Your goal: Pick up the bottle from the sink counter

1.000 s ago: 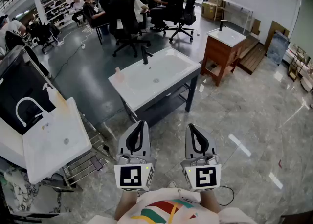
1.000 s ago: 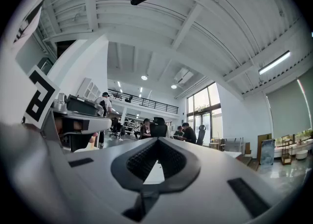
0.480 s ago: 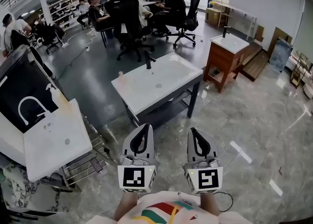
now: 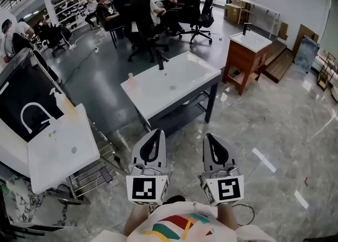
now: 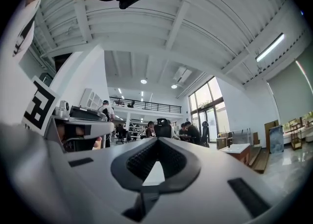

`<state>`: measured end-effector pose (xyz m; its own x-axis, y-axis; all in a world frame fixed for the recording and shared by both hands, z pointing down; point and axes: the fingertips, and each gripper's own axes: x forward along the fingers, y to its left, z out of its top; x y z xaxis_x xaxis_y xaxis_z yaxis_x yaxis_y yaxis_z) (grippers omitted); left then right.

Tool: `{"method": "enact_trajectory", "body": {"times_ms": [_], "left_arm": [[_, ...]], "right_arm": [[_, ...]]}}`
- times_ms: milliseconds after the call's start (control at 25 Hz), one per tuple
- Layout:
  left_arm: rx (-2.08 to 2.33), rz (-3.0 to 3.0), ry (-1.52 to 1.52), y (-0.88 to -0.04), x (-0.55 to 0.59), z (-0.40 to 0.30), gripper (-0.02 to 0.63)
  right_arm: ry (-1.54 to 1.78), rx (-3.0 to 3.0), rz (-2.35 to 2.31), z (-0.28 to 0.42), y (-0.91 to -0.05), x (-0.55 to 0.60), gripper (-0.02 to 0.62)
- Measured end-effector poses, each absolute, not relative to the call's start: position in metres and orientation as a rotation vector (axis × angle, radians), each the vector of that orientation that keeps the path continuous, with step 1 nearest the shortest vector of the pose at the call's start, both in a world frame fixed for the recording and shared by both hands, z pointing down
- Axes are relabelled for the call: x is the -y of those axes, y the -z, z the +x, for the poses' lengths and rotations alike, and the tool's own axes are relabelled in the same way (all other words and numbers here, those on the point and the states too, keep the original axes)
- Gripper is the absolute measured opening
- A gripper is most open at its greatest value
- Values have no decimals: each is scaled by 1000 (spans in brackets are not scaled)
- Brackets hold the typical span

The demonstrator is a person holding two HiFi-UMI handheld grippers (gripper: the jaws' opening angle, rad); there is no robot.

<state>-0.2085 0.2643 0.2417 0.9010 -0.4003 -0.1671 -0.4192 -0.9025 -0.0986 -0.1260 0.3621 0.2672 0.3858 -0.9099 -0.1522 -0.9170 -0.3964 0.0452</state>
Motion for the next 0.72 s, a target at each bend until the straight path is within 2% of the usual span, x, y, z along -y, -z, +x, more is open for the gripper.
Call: {"method": "enact_trajectory", "body": {"times_ms": [400, 720], "left_arm": [[-629, -2932, -197, -248, -254, -193, 18], [-571, -2935, -268, -238, -235, -155, 18]], "right_arm": [[-249, -1711, -2599, -115, -267, -363, 12], [-317, -1674, -2646, -84, -259, -355, 12]]}}
